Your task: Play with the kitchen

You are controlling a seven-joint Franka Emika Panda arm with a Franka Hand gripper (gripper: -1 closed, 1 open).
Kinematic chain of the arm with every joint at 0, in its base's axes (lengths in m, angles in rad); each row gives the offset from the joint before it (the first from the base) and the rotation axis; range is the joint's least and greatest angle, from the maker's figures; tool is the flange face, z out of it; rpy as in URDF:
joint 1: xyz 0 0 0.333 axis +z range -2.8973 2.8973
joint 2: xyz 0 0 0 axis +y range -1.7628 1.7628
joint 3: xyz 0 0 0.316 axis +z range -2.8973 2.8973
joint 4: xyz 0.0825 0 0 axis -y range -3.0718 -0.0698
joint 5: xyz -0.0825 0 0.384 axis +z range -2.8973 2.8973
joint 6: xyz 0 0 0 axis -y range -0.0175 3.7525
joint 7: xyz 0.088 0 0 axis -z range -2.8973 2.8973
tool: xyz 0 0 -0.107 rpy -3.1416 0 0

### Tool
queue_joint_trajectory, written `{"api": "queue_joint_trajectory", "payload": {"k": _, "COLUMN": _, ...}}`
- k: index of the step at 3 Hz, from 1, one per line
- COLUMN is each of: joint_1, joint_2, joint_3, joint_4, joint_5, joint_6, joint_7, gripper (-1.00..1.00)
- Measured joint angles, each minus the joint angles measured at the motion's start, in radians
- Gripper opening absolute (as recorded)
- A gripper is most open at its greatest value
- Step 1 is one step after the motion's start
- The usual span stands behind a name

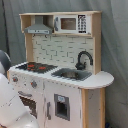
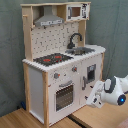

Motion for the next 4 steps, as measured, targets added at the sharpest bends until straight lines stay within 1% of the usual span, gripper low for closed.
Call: {"api": "queue_joint_trajectory", "payload": {"k": 4, "joint_1": 0.195, "joint_2": -0.240, "joint_3": -0.069, "joint_4": -0.030, "joint_5": 0.314, "joint_6": 0.051, "joint_7": -0.082, "gripper": 1.00}}
